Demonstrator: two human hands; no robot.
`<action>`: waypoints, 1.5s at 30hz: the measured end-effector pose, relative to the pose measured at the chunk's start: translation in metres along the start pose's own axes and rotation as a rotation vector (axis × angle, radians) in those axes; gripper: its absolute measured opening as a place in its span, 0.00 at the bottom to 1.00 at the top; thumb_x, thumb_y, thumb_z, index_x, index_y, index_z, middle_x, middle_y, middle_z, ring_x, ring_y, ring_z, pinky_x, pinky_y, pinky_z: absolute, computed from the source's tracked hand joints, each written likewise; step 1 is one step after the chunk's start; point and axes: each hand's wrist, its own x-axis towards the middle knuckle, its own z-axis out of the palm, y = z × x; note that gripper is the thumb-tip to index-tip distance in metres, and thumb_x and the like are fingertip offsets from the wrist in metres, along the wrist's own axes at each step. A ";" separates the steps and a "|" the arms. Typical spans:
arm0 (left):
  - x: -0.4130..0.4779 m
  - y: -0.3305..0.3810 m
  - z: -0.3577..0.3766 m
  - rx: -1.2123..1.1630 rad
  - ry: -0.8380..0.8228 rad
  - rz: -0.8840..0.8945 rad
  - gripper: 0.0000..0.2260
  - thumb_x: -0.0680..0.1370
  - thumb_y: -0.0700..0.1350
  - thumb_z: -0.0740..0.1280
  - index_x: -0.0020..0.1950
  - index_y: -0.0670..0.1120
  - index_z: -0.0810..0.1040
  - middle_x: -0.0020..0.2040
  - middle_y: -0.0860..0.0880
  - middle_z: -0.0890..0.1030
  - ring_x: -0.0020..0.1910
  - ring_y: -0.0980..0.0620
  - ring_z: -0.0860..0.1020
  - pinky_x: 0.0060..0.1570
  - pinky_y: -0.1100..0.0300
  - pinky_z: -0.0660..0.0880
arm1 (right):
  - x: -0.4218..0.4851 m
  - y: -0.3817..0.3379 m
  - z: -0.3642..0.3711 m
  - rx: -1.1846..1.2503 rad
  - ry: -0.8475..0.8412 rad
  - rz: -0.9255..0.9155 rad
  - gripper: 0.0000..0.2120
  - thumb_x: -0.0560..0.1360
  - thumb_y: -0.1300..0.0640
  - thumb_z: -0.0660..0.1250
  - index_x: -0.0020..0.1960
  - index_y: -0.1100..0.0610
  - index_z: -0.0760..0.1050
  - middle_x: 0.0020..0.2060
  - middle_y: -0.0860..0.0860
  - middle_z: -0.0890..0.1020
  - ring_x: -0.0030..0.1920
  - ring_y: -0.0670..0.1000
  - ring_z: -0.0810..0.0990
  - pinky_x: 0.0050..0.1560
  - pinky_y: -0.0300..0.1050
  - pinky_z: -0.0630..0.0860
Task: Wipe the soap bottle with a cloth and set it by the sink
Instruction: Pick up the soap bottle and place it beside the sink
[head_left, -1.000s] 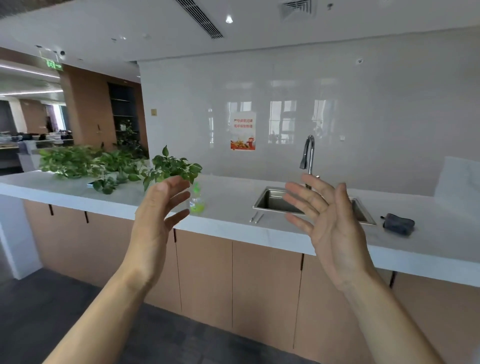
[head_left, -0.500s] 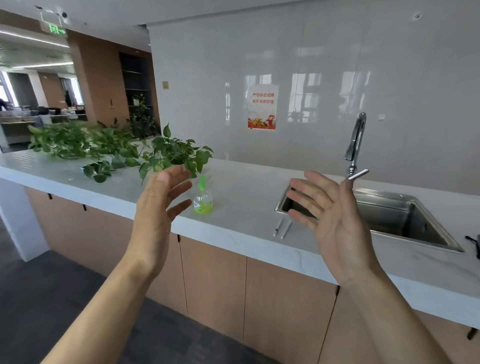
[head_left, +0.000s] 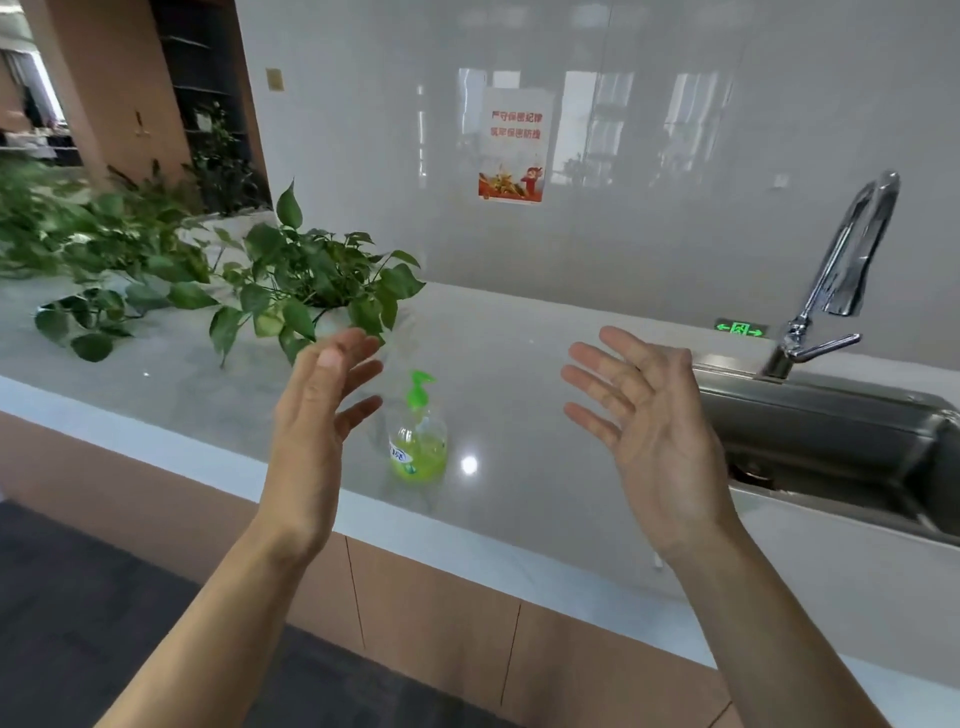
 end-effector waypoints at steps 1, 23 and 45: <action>0.010 -0.008 -0.004 0.003 -0.001 -0.004 0.23 0.75 0.66 0.60 0.63 0.56 0.78 0.65 0.53 0.82 0.65 0.53 0.80 0.63 0.48 0.75 | 0.009 0.009 0.005 -0.001 -0.001 0.006 0.30 0.79 0.35 0.50 0.68 0.51 0.75 0.64 0.52 0.83 0.65 0.52 0.81 0.63 0.53 0.76; 0.073 -0.191 -0.038 0.483 -0.037 -0.397 0.31 0.72 0.36 0.78 0.72 0.51 0.72 0.67 0.54 0.78 0.66 0.53 0.76 0.63 0.55 0.76 | 0.111 0.246 0.001 -0.443 -0.062 0.456 0.26 0.73 0.76 0.67 0.65 0.54 0.73 0.63 0.57 0.80 0.58 0.52 0.80 0.50 0.33 0.79; 0.082 -0.218 -0.029 0.528 -0.031 -0.459 0.36 0.65 0.34 0.80 0.70 0.49 0.73 0.60 0.51 0.81 0.61 0.53 0.80 0.61 0.46 0.79 | 0.128 0.273 0.021 -0.636 -0.183 0.386 0.19 0.64 0.64 0.80 0.52 0.52 0.85 0.43 0.45 0.88 0.36 0.37 0.80 0.42 0.32 0.76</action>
